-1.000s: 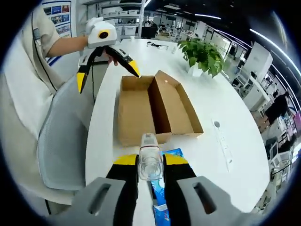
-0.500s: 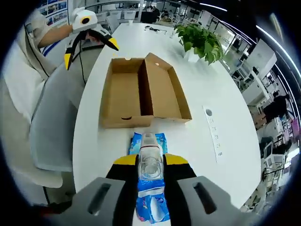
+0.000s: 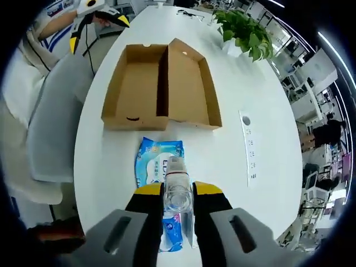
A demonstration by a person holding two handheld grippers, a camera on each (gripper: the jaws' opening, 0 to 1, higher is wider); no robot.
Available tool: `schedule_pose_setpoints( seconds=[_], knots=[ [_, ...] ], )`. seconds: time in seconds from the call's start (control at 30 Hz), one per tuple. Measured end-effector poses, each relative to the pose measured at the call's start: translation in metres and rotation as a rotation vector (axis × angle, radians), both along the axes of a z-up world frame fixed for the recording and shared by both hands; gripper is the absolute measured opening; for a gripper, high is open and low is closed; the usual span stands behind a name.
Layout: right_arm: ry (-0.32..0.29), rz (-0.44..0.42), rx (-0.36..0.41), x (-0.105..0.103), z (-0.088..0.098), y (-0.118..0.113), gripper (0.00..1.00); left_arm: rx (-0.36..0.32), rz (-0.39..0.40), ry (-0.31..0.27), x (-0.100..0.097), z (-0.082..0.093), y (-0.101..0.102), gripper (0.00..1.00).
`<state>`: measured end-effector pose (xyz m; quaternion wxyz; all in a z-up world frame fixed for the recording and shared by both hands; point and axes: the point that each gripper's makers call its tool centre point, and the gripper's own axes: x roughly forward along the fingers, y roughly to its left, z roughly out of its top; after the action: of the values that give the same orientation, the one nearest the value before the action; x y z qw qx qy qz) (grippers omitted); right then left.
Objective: Operate the shoe box by opening the lid, removing the specified soft item, and placing it in the target area until the item is outside and the box remains undamaged.
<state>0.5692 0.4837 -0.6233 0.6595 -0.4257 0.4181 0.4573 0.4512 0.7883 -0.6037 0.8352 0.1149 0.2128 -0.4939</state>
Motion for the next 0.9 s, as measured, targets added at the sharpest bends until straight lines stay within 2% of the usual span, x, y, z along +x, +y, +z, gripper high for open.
schedule_pose_setpoints(
  seconds=[0.3,0.47,0.9],
  knots=[
    [0.037,-0.031,-0.057,0.019,-0.017,-0.011,0.17,-0.006,0.056,0.001,0.003,-0.001,0.014,1.00],
    [0.038,-0.047,-0.079,0.026,-0.024,-0.014,0.17,-0.003,0.076,0.012,0.002,-0.005,0.020,1.00],
    [0.056,-0.029,-0.168,0.038,-0.053,-0.018,0.17,0.012,0.103,0.022,0.003,-0.012,0.029,1.00]
  ],
)
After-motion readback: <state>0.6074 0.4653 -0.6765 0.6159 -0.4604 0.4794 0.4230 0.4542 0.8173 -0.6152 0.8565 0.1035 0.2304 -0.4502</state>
